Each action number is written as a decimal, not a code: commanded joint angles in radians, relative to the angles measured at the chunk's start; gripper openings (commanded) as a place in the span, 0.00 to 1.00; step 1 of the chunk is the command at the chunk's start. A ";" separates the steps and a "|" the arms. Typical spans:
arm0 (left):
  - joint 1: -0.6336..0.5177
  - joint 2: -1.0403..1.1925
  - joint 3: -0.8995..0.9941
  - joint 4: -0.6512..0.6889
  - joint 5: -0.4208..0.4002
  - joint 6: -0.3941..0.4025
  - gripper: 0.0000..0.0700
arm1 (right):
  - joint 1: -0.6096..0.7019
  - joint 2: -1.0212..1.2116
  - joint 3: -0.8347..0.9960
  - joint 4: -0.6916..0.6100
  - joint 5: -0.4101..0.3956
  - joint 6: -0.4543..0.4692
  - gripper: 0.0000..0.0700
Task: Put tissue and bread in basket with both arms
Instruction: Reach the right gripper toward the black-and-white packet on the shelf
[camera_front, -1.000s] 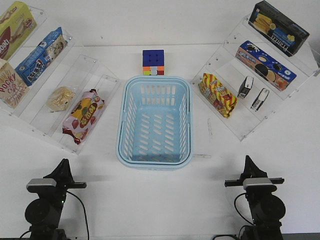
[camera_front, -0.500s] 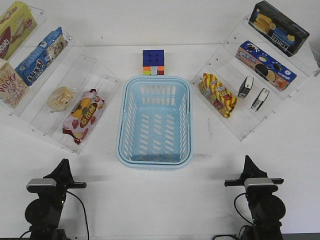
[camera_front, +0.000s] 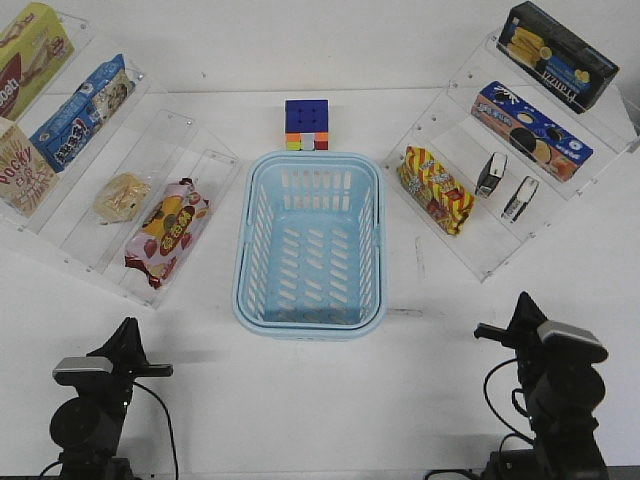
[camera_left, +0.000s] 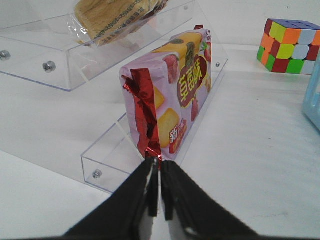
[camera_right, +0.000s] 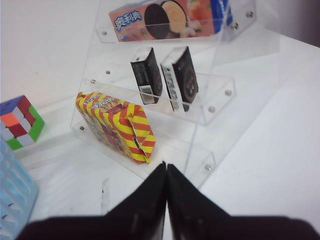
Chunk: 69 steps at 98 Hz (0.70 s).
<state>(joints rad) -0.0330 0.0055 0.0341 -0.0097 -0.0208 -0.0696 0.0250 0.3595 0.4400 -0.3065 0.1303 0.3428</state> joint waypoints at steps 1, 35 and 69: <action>0.001 -0.001 -0.020 0.011 0.002 0.005 0.00 | -0.001 0.124 0.067 -0.002 -0.004 -0.048 0.21; 0.001 -0.001 -0.020 0.011 0.002 0.005 0.00 | -0.001 0.706 0.476 -0.002 0.025 -0.198 0.58; 0.001 -0.001 -0.020 0.011 0.002 0.005 0.00 | -0.066 1.075 0.738 -0.016 0.086 -0.241 0.58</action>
<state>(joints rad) -0.0330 0.0055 0.0341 -0.0097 -0.0208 -0.0700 -0.0311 1.3922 1.1439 -0.3252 0.2123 0.1097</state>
